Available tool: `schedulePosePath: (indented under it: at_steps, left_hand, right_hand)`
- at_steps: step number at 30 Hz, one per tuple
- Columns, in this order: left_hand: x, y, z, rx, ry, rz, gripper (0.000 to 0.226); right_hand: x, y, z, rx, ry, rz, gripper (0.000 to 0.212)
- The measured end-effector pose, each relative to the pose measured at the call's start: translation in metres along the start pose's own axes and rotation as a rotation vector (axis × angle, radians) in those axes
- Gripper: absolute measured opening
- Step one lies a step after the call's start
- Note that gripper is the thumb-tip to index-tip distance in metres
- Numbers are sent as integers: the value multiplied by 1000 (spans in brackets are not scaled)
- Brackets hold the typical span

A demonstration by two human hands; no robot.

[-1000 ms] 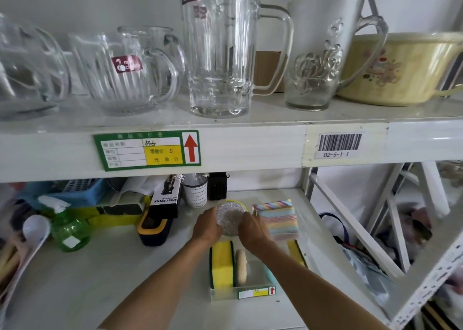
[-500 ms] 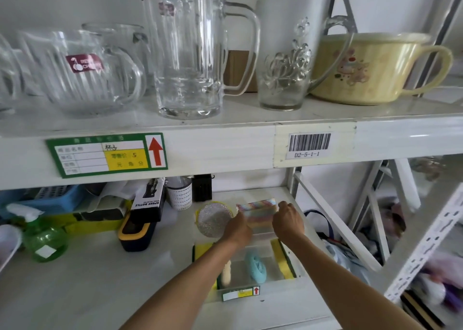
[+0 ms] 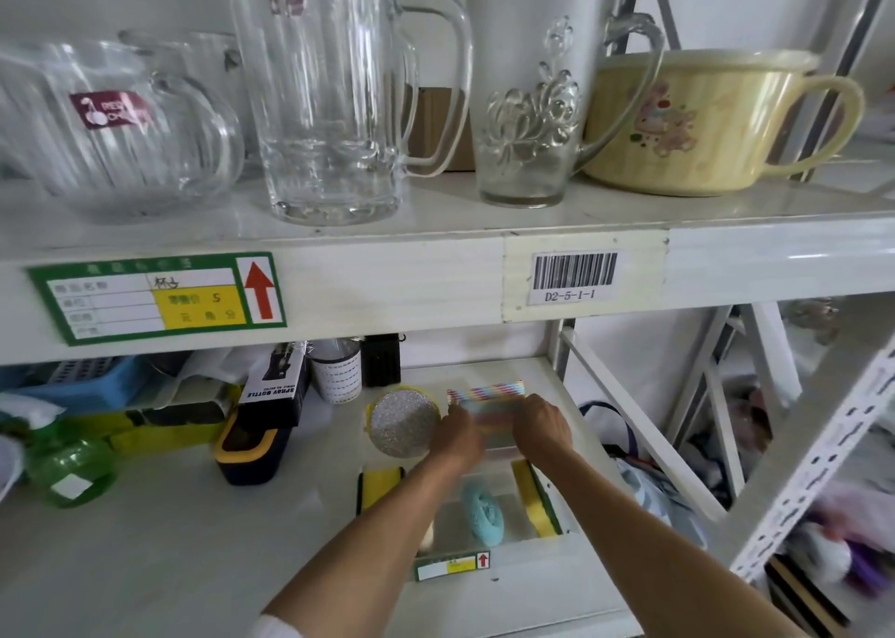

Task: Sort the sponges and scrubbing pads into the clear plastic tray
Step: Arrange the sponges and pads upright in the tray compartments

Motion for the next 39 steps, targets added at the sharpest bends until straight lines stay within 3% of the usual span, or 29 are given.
schedulePosePath:
  at_steps: [17, 23, 28, 30, 34, 39]
  left_hand:
    - [-3, -4, -2, 51, 48, 10, 43]
    - [-24, -11, -31, 2, 362, 138, 32]
    - [-23, -66, -63, -67, 549, 13, 29]
    - [-22, -95, -70, -60, 521, -89, 29]
    - [-27, -140, -62, -145, 275, -317, 39]
    - [-43, -152, -41, -515, 67, -435, 46]
  right_hand:
    - [-6, 4, -5, 35, 73, -34, 25]
    - [-12, 14, -18, 41, 177, 17, 29]
    - [-13, 42, -13, -197, -37, -49, 24]
    - [-20, 46, -15, -335, -115, -117, 26]
    - [-27, 50, -9, -377, -169, -180, 29]
    - [-32, 44, -4, -319, -173, -153, 24]
Point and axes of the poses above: each hand's wrist, its own x-axis towards the middle knuckle, its own z-axis out of the palm, y = z × x, the point moved 2 cm from there along x, towards the middle knuckle, and after that the axes turned 3 degrees about x, right-handed, at the moved point
